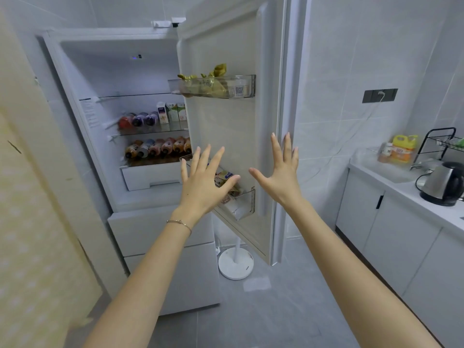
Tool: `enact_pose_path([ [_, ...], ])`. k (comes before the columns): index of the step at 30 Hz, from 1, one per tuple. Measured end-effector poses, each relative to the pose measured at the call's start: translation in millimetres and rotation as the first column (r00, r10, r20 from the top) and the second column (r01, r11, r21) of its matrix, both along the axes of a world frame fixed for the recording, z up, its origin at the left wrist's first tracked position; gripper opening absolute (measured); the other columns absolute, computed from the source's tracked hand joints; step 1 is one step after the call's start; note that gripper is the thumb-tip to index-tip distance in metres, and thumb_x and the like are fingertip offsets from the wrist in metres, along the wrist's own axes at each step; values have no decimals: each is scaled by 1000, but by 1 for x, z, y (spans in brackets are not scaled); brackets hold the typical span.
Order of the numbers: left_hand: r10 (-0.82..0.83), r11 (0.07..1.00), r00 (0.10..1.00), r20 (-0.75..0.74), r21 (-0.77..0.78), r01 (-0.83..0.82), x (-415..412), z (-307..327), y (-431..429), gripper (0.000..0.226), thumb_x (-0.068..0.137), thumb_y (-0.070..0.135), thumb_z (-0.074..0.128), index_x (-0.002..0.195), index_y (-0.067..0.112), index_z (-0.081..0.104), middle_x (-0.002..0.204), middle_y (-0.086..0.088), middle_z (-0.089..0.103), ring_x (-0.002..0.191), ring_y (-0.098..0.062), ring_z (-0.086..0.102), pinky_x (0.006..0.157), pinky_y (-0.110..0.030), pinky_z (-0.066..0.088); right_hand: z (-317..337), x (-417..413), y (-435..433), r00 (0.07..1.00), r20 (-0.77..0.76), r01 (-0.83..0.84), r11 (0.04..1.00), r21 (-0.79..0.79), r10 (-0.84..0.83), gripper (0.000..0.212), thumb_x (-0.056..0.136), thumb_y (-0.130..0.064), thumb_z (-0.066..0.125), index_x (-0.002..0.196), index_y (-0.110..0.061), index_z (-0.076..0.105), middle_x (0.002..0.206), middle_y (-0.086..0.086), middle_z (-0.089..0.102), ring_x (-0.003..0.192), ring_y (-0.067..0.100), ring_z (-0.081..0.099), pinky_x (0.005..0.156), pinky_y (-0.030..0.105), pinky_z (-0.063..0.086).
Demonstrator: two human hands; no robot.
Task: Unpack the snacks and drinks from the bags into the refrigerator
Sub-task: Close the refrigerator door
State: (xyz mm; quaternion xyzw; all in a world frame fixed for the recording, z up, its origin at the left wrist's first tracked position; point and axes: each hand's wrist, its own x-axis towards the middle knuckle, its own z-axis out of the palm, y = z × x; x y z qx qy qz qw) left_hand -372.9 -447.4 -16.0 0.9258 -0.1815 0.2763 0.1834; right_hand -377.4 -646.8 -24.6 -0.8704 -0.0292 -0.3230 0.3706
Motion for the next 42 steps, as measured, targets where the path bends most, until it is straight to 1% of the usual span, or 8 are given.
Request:
enact_pose_path([
  [9,-75,972,993,91,-216,93,-11,-3,9,78,84,74,32,151,33,27,157,4,30,147,-15,17,121,-48,12,-18,-28,41,945,302,-106,991,-80,125,85,87,-39,62,154,-18,14,161,-3,14,149,21,10,122,37,7],
  [13,-114,916,991,63,-379,129,-18,-9,27,73,88,69,40,150,35,24,156,7,31,144,-12,27,113,-48,34,-26,-31,70,955,212,-196,978,-69,207,90,86,-38,64,154,-11,11,161,1,16,146,12,14,118,21,7],
  [16,-53,899,997,51,-432,70,-23,-15,50,75,89,67,47,151,37,20,159,6,21,144,-12,26,109,-39,38,-32,-22,102,940,180,-261,949,-175,292,91,85,-37,66,154,-13,11,159,-2,21,142,19,22,117,34,20],
  [21,16,852,999,40,-523,8,-23,-23,105,92,79,71,54,152,37,10,159,14,17,144,-8,24,106,-27,35,-36,-6,166,869,161,-425,873,-241,468,90,86,-32,68,154,-12,12,162,-3,12,149,13,10,121,37,16],
  [24,48,826,999,24,-562,-26,-17,-26,142,97,78,63,65,152,37,10,157,18,22,140,-7,32,100,-22,38,-39,10,198,842,111,-484,831,-276,527,94,85,-48,65,155,-18,10,163,-5,8,150,12,6,121,42,16],
  [30,16,735,997,-81,-675,-67,25,-38,240,84,81,49,72,147,48,20,125,31,49,121,-3,53,96,-24,46,-51,74,280,864,37,-438,787,-435,502,112,72,-72,60,152,-37,-9,162,-8,-12,149,20,-11,120,50,12],
  [37,20,712,998,-56,-700,-54,100,-49,335,70,93,32,62,149,42,21,148,15,43,132,-4,46,104,-37,48,-53,153,370,929,62,-298,838,-457,365,110,72,-56,74,154,-35,3,161,-4,-14,148,25,-16,118,53,3],
  [42,171,830,985,-13,-536,-151,156,-55,366,106,85,28,74,149,38,-9,158,18,5,137,10,15,98,4,19,-53,213,413,961,60,-207,847,-490,270,110,71,-51,78,153,-36,7,163,2,-4,148,32,-9,116,58,5],
])
